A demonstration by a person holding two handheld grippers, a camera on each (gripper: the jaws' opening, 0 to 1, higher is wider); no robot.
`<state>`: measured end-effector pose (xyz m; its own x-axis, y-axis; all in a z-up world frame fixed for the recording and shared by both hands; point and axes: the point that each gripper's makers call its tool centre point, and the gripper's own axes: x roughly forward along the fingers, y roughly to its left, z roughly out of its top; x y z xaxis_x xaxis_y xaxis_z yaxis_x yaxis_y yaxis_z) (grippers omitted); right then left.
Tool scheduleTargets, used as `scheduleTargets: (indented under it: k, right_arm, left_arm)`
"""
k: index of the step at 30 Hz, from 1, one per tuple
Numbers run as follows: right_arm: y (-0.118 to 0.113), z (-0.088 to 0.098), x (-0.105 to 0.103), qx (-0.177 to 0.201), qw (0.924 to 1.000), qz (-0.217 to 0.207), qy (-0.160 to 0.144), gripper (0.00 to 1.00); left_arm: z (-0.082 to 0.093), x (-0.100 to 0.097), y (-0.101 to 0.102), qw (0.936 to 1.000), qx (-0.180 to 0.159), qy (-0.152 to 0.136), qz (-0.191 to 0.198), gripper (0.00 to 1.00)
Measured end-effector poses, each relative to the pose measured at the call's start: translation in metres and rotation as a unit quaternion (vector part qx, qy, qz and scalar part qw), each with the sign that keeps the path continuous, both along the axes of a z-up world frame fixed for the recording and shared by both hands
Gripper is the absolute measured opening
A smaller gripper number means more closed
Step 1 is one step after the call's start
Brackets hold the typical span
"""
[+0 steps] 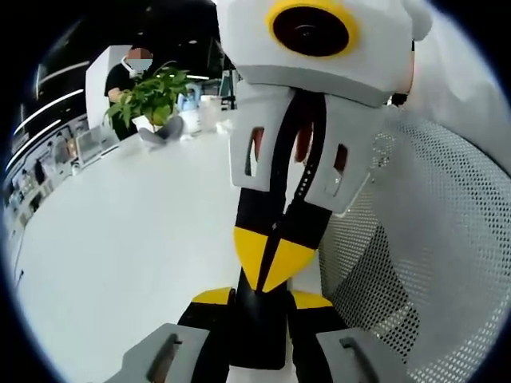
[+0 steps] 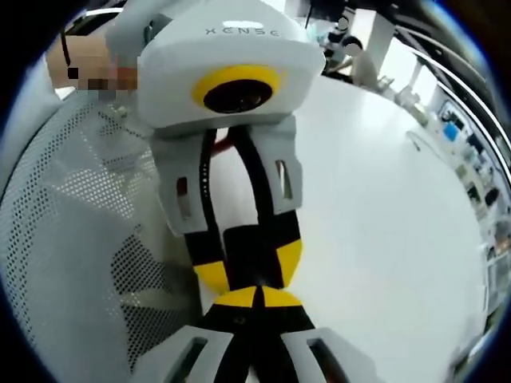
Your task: Press the specified remote control buttons in sequence, fully releasing each button before pressing the next.
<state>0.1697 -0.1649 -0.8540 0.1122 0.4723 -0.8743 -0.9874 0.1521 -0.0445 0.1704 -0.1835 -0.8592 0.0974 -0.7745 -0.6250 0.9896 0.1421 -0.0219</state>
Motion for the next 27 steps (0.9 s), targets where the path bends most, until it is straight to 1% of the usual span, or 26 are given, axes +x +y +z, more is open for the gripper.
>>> scheduleTargets:
  k: [5,7,10,14,20,25,27]
  right_arm:
    - [0.0005,-0.0005,-0.0007,-0.008,1.0000,-0.002,0.005,0.00]
    - [0.0009,-0.0010,-0.0014,-0.018,0.9998,0.006,-0.001,0.00]
    - [0.0000,-0.0009,-0.0007,-0.019,0.9998,0.004,-0.003,0.00]
    - [-0.0012,-0.0003,-0.0002,-0.004,1.0000,-0.002,0.000,0.00]
    - [-0.0014,0.0004,-0.0017,0.019,0.9997,0.016,-0.010,0.00]
    - [-0.0012,0.0016,-0.0009,0.047,0.9989,-0.004,-0.002,0.00]
    - [-0.0014,0.0017,-0.0006,0.053,0.9986,-0.007,-0.001,0.00]
  left_arm:
    - [0.0001,0.0002,-0.0002,1.0000,0.001,0.000,0.002,0.26]
    - [-0.0002,0.0002,-0.0001,1.0000,0.002,0.000,0.001,0.26]
    - [0.0003,0.0001,-0.0002,1.0000,0.001,0.000,0.000,0.26]
    - [0.0001,0.0002,0.0001,1.0000,0.002,-0.001,-0.002,0.26]
    - [0.0006,0.0000,0.0001,1.0000,0.001,-0.001,-0.003,0.26]
    - [0.0004,-0.0001,0.0003,1.0000,0.000,-0.002,-0.005,0.26]
    - [0.0003,0.0000,0.0003,1.0000,0.000,-0.001,-0.005,0.26]
